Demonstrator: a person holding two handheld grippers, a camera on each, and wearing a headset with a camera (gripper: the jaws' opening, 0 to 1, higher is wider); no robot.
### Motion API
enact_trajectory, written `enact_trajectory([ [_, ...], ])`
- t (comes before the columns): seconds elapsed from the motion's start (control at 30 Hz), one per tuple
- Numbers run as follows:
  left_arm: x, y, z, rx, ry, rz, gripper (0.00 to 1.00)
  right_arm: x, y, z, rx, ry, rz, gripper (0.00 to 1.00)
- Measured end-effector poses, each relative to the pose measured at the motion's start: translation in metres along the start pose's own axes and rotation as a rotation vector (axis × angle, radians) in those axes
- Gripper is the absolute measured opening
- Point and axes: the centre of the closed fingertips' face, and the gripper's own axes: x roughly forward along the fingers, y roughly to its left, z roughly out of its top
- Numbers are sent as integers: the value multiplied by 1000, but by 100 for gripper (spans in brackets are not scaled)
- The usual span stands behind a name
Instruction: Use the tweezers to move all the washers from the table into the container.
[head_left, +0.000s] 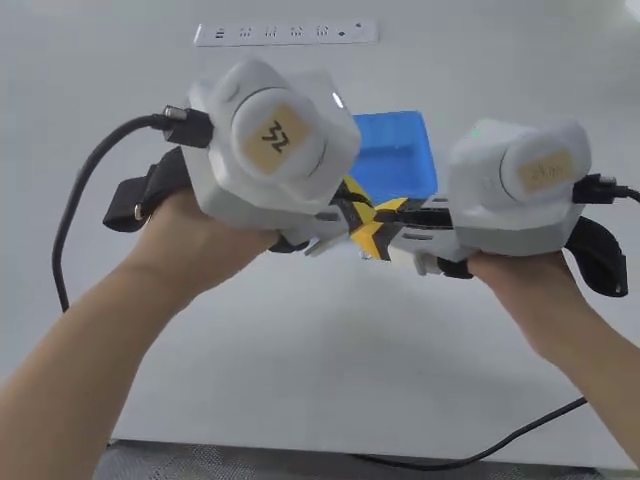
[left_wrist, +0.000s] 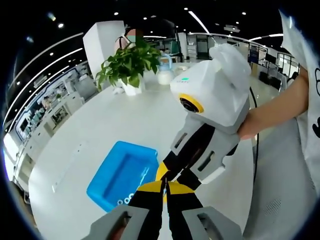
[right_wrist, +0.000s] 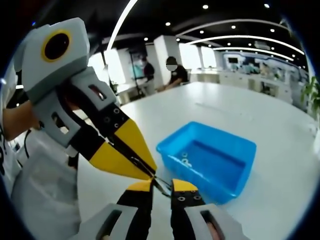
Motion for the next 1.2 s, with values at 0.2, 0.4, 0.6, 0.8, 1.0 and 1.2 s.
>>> enact_trajectory([
  [0.2, 3, 0, -3, 6, 14, -2, 0, 3, -2, -4, -6, 18, -2, 10],
  [0.4, 4, 2, -3, 3, 10, 0, 0, 5, -5, -5, 2, 22, -1, 10],
  [0.6, 6, 4, -4, -17, 8, -5, 0, 6, -5, -5, -10, 28, -2, 9],
  [0.8, 9, 3, -3, -23, 2, -12, 0, 5, -5, -8, -92, 55, -31, 6],
  [1.0, 13, -3, 5, 20, 0, -15, 0, 0, -8, -9, -121, 67, -57, 4],
  [1.2, 9, -1, 11, 34, -4, -26, 0, -6, -8, -1, -90, 46, -46, 4],
])
